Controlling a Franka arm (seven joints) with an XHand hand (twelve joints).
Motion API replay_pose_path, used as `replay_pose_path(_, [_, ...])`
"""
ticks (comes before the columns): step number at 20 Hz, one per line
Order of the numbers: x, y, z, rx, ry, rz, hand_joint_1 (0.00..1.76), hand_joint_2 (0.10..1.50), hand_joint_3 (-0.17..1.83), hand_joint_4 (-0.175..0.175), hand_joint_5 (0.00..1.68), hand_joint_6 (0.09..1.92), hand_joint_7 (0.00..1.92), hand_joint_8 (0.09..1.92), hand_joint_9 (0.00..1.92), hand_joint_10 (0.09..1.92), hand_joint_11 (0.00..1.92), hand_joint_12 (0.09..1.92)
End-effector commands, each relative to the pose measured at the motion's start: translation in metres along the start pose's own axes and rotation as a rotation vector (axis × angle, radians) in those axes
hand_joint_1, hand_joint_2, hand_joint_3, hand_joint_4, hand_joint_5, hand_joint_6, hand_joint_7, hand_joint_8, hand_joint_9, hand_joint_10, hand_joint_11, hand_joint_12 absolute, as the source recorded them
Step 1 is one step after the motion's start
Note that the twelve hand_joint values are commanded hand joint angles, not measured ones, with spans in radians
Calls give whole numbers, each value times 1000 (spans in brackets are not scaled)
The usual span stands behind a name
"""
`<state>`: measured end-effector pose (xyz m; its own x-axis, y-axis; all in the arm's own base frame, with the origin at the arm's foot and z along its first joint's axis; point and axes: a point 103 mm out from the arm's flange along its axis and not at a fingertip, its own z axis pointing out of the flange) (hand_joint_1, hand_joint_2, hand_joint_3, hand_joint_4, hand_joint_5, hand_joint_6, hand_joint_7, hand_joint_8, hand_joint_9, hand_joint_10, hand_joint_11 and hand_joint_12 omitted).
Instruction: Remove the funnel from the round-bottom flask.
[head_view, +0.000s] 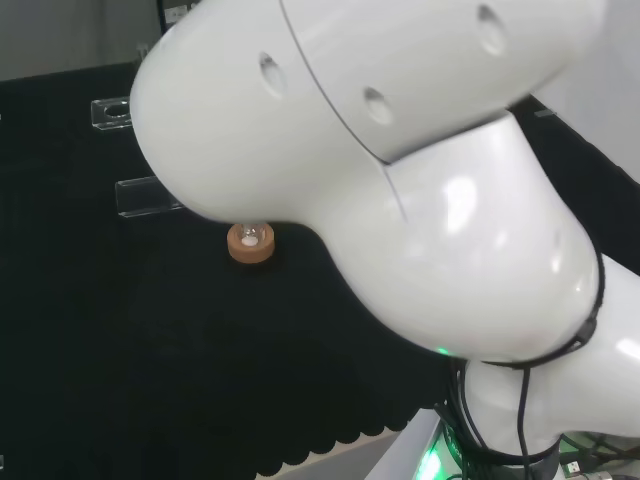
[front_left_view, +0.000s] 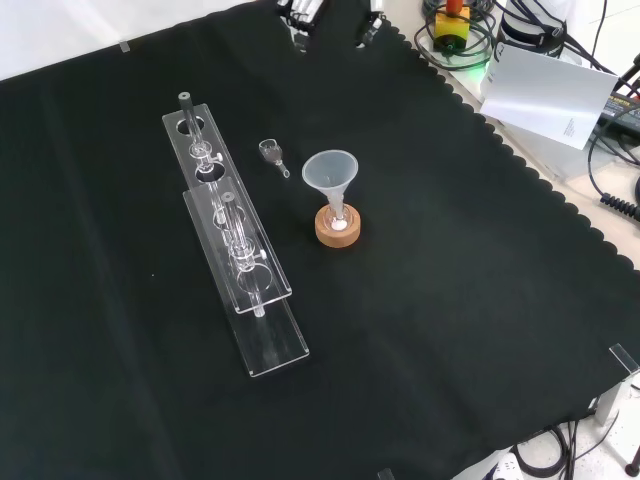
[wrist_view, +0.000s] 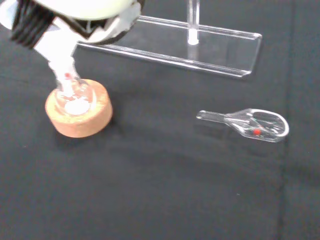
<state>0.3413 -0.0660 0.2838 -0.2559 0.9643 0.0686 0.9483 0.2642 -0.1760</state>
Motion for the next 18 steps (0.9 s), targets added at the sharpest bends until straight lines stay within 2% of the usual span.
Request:
replay_pose_path(1, [33,-6,-7,18,14,8,847,568,676,-44,404,406,531,745,618,614,313,1387])
replay_pose_path(5, [40,3,-17,31,-9,-35,838,570,669,-47,378,369,502,743,610,614,311,1388])
replay_pose_path(7, [43,10,-20,52,-14,-48,826,571,658,-52,350,281,434,757,583,628,307,1392])
replay_pose_path(10, [61,22,-14,84,-30,-62,802,569,638,-58,286,149,313,753,520,657,301,1403])
replay_pose_path(11, [62,25,-11,94,-13,-70,795,569,631,-59,269,116,273,747,495,665,300,1406])
replay_pose_path(12, [69,29,-9,93,-71,-8,784,570,618,-60,242,87,222,738,457,678,296,1413])
replay_pose_path(18, [84,49,6,175,-25,-115,742,558,580,-62,160,87,123,719,383,704,292,1426])
